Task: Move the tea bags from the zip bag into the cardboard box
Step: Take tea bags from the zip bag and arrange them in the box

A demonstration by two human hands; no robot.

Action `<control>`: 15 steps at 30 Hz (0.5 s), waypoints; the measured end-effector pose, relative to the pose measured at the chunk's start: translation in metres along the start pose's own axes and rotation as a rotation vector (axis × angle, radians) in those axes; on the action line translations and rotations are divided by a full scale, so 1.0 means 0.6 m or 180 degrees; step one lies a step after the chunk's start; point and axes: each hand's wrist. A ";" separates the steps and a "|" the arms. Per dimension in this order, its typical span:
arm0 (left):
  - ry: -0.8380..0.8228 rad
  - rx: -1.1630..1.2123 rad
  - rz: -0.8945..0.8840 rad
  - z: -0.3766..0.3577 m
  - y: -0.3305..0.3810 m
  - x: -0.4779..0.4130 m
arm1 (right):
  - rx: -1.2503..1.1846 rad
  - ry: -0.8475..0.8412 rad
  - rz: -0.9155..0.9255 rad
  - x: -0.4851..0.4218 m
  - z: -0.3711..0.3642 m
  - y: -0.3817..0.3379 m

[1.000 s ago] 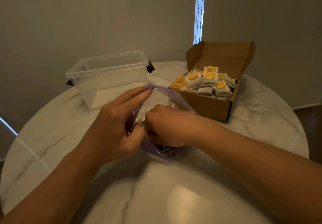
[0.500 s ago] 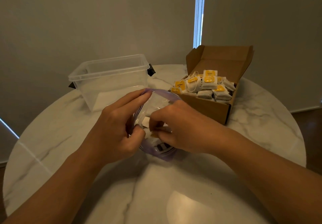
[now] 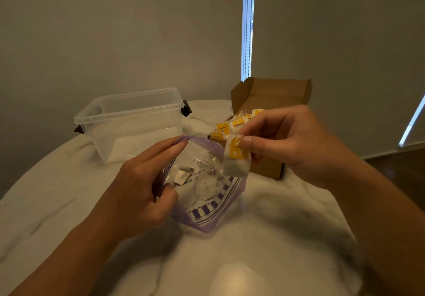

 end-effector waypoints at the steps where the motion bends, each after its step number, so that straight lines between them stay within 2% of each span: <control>1: 0.0024 0.0011 0.0003 0.000 -0.001 0.000 | -0.0099 0.0134 0.0001 -0.006 0.013 0.001; 7: 0.0051 0.0052 -0.0056 0.001 -0.003 0.000 | 0.0038 0.0828 -0.0141 -0.065 0.098 0.032; 15: 0.0042 0.0098 -0.0062 0.002 -0.004 -0.001 | 0.0462 0.1185 -0.0480 -0.103 0.151 0.083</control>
Point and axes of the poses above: each hand's wrist, its own x-axis away from the middle knuckle, its own z-axis out of the back of the hand, y = z × x, and after that the axes turned 8 degrees about y, right-handed
